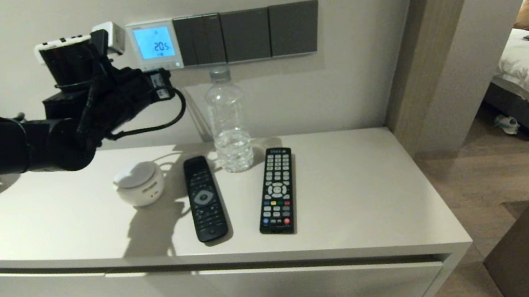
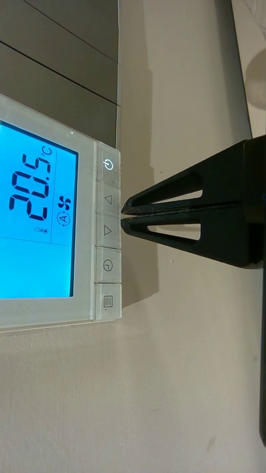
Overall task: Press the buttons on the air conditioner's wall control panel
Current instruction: Press the temperature increase button
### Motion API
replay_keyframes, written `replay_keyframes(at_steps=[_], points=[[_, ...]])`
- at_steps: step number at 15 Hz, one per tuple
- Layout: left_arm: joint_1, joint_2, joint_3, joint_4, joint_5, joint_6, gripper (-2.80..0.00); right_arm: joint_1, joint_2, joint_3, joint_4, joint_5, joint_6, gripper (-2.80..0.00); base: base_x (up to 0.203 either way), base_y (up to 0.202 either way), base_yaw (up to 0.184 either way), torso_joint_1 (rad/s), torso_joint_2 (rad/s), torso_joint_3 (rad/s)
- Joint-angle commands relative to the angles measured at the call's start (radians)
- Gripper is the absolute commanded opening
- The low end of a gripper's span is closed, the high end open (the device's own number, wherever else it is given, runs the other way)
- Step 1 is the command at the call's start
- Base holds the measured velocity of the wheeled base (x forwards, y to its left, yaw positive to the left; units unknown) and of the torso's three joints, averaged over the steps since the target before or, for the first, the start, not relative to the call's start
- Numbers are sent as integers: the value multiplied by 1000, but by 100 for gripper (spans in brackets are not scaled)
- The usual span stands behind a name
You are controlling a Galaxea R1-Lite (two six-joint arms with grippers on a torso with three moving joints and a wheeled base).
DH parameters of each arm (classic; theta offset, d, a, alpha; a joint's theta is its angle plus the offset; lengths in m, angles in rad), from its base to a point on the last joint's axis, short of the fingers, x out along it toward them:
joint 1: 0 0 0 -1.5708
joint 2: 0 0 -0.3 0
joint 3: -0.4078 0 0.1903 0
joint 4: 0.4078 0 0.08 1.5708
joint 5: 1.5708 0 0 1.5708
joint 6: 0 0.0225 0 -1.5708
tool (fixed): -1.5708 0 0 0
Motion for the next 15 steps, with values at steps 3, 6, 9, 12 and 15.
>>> replay_keyframes(at_steps=[3,6,9,12,15], points=[[-1,-9,2,-5,-1,0,-280,0,2,2,0,0,0,-280,0,0,0,0,0,0],[-4,-19,2,-5,-1,1,-280,0,2,2,0,0,0,-280,0,0,0,0,0,0],[-10,-20,16,-5,-1,2,-280,0,2,2,0,0,0,-280,0,0,0,0,0,0],[-12,-22,23,-5,-1,1,-280,0,2,2,0,-1,0,-280,0,0,0,0,0,0],[-25,-43,80,-37,-1,16,-280,0,2,2,0,0,0,-280,0,0,0,0,0,0]])
